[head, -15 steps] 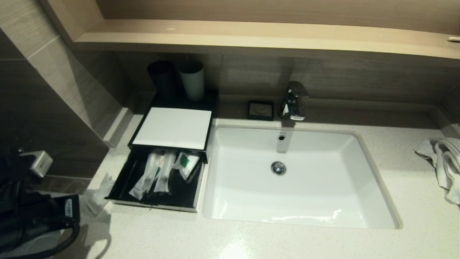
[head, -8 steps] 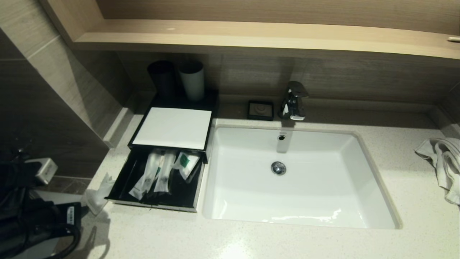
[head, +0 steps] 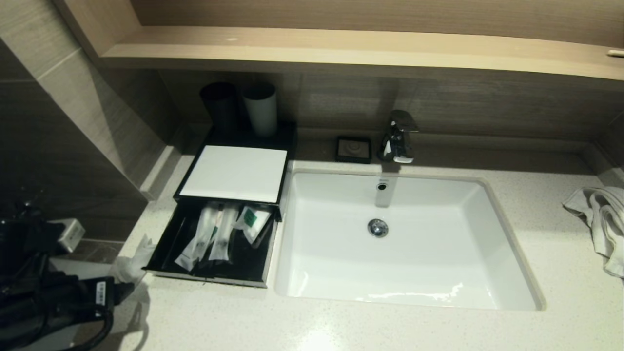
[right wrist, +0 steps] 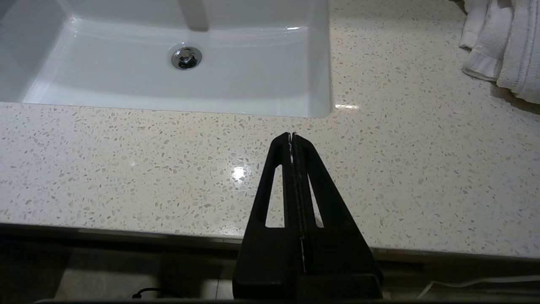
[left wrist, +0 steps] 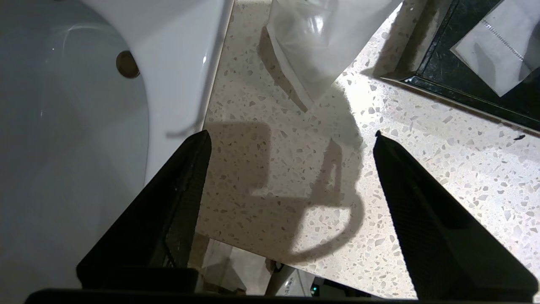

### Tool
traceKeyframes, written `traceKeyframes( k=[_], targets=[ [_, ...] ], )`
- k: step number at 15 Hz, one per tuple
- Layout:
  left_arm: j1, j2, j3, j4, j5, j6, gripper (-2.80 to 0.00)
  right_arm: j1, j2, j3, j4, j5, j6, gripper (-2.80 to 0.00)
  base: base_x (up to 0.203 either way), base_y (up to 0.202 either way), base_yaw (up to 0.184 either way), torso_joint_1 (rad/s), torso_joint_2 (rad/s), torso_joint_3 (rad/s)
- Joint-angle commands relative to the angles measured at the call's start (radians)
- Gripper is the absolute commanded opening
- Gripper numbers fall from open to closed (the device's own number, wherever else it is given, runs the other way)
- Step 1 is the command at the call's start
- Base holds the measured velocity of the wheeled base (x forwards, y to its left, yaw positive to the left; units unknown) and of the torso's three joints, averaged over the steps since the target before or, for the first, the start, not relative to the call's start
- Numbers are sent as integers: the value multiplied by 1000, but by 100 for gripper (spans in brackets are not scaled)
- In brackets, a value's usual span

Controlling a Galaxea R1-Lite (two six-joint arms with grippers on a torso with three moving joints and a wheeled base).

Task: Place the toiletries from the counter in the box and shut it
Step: Pick up the bathroom toiletry

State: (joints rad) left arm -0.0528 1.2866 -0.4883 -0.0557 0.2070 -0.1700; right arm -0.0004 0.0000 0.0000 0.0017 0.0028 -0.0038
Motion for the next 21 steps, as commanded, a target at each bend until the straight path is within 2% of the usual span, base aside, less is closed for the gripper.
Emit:
traceKeyframes(
  k=[1, 5, 15, 21],
  targets=[
    [21, 15, -4, -2, 2, -1, 0, 0, 0, 0, 0, 0, -1, -280, 0, 0, 0, 0, 0, 0],
    [57, 48, -7, -38, 0, -2, 0, -1, 0, 0, 0, 0, -1, -280, 0, 0, 0, 0, 0, 0],
    [59, 189, -22, -187, -8, 11, 0, 0, 0, 0, 0, 0, -1, -280, 0, 0, 0, 0, 0, 0],
    [59, 224, -41, -227, -9, 10, 0, 0, 0, 0, 0, 0, -1, -280, 0, 0, 0, 0, 0, 0]
  ],
)
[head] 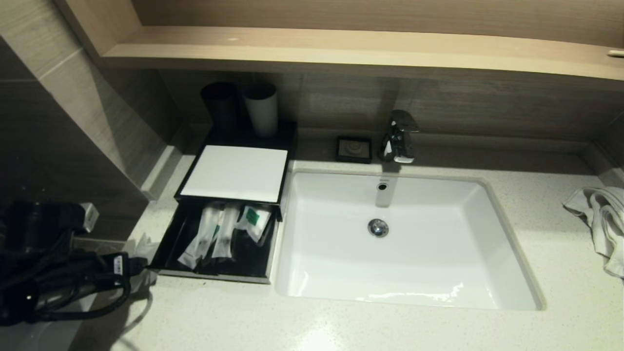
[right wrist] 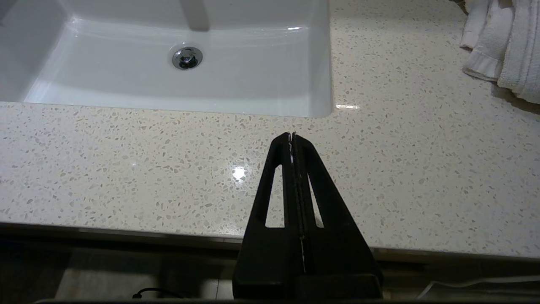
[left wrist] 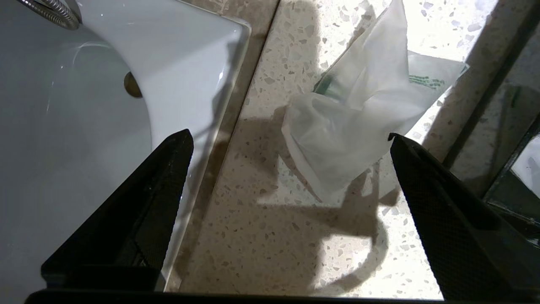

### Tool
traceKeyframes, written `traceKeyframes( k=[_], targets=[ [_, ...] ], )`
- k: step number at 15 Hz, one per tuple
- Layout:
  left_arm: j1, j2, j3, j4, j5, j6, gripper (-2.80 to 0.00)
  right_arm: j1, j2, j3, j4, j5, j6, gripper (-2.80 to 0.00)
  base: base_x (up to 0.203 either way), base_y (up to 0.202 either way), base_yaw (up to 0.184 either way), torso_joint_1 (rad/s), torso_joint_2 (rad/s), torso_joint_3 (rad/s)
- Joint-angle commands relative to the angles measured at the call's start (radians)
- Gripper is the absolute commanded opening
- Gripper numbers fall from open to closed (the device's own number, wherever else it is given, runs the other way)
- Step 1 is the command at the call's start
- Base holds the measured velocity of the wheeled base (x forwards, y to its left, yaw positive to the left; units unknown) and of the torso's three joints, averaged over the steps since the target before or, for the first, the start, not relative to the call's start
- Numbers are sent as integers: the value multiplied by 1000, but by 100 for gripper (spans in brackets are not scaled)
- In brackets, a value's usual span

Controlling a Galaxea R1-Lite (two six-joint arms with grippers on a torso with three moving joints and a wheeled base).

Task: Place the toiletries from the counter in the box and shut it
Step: Pick up the bathroom toiletry

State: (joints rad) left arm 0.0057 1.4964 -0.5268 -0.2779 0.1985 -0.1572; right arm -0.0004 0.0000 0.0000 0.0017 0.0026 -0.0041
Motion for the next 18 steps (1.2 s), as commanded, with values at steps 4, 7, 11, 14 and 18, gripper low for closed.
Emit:
traceKeyframes(
  k=[4, 7, 11, 14, 18],
  targets=[
    [0, 13, -9, -14, -19, -2, 0, 0, 0, 0, 0, 0, -1, -280, 0, 0, 0, 0, 0, 0],
    [0, 15, -8, -14, -21, -4, 0, 0, 0, 0, 0, 0, -1, -280, 0, 0, 0, 0, 0, 0],
    [0, 13, 9, -14, -37, -7, 0, -1, 0, 0, 0, 0, -1, -280, 0, 0, 0, 0, 0, 0],
    [0, 13, 16, -15, -37, -8, 0, 0, 0, 0, 0, 0, -1, -280, 0, 0, 0, 0, 0, 0],
    [0, 13, 14, -15, -39, -8, -280, -1, 0, 0, 0, 0, -1, -280, 0, 0, 0, 0, 0, 0]
  ],
)
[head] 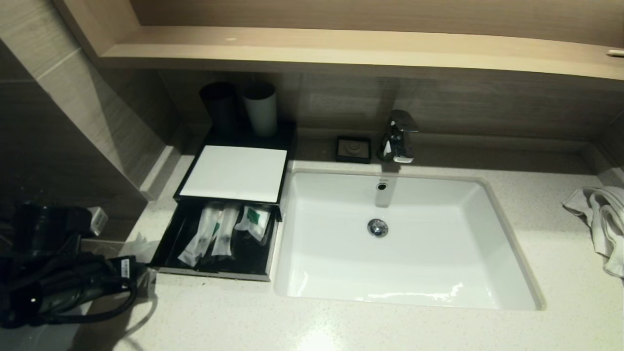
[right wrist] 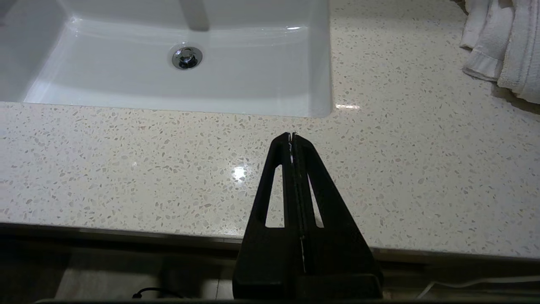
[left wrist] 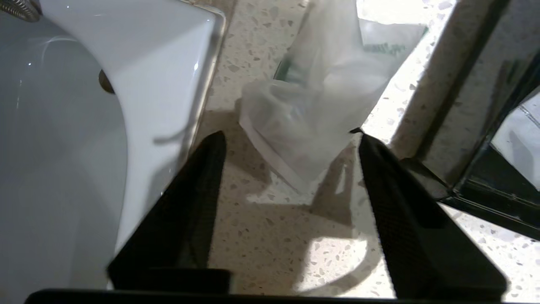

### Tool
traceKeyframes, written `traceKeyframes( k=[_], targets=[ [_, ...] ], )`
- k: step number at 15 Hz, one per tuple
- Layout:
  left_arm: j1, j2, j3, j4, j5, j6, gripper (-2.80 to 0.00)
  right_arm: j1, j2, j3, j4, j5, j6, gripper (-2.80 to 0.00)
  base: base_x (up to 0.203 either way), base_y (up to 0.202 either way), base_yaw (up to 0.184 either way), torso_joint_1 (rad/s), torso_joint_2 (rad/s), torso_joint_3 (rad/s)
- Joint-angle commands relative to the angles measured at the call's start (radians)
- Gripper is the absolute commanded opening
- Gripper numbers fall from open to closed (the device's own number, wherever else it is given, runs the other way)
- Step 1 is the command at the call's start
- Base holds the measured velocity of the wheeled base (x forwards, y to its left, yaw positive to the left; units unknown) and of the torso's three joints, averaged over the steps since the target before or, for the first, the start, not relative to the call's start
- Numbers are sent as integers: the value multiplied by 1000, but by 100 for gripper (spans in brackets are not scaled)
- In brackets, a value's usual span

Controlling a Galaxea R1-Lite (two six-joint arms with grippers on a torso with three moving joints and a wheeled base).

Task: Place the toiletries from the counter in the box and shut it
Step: Pick up the bathroom toiletry

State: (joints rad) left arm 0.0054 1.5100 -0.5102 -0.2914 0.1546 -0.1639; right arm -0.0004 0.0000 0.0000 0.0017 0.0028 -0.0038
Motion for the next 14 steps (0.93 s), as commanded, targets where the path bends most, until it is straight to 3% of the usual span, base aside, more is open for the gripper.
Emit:
traceKeyframes(
  k=[1, 14],
  targets=[
    [1, -1, -2, -2, 5, -2, -280, 0, 0, 0, 0, 0, -1, -280, 0, 0, 0, 0, 0, 0],
    [1, -59, 10, 0, 3, -3, -280, 0, 0, 0, 0, 0, -1, -280, 0, 0, 0, 0, 0, 0]
  ],
)
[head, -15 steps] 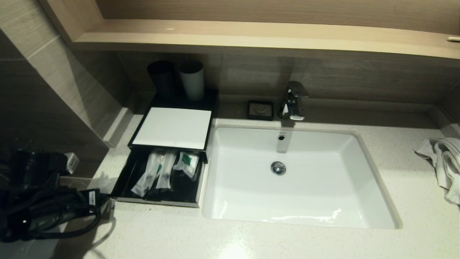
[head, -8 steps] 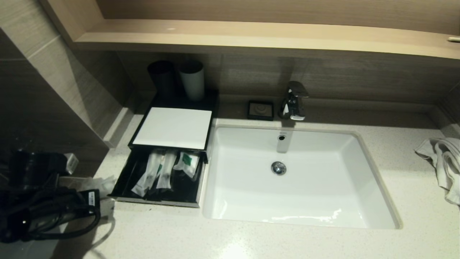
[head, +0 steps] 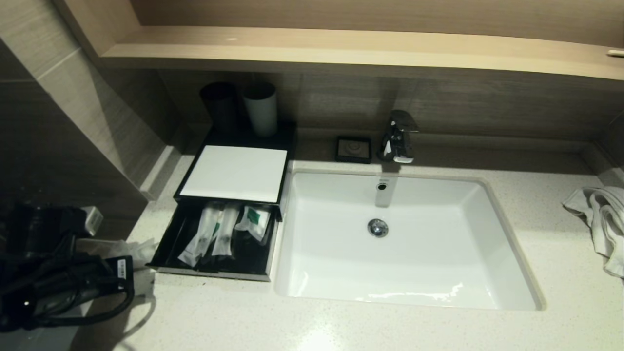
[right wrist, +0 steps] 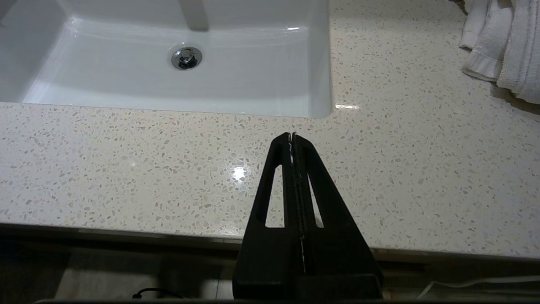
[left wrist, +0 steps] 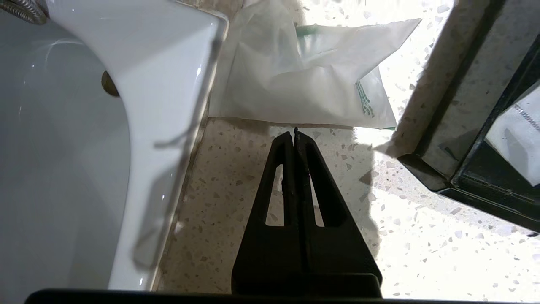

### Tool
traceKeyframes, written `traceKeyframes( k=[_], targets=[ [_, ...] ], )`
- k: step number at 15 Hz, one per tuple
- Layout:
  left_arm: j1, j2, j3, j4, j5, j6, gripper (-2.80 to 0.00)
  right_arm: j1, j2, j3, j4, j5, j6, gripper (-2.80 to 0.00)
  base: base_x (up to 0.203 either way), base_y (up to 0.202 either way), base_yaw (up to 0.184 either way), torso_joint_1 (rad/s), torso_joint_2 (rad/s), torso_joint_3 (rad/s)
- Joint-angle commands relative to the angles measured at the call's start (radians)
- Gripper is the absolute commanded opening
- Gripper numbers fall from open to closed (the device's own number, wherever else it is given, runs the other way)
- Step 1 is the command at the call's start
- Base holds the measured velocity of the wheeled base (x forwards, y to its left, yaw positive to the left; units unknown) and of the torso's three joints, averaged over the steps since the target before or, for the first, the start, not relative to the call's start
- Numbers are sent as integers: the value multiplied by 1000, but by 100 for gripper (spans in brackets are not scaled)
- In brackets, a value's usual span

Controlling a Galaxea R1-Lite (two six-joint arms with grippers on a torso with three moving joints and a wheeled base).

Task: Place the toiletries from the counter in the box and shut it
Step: Pick up the bathroom toiletry

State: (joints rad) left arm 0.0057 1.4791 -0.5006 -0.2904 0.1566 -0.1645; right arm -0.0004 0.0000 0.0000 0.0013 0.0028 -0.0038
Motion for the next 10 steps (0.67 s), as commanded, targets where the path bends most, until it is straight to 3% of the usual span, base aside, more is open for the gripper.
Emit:
traceKeyframes(
  k=[1, 4, 10],
  targets=[
    [0, -47, 2, -1, 0, -4, -280, 0, 0, 0, 0, 0, -1, -280, 0, 0, 0, 0, 0, 0],
    [0, -75, 9, 1, 0, -44, -280, 0, 0, 0, 0, 0, -1, -280, 0, 0, 0, 0, 0, 0],
    [-1, -71, -83, 76, 3, -312, -280, 0, 0, 0, 0, 0, -1, -280, 0, 0, 0, 0, 0, 0]
  ],
)
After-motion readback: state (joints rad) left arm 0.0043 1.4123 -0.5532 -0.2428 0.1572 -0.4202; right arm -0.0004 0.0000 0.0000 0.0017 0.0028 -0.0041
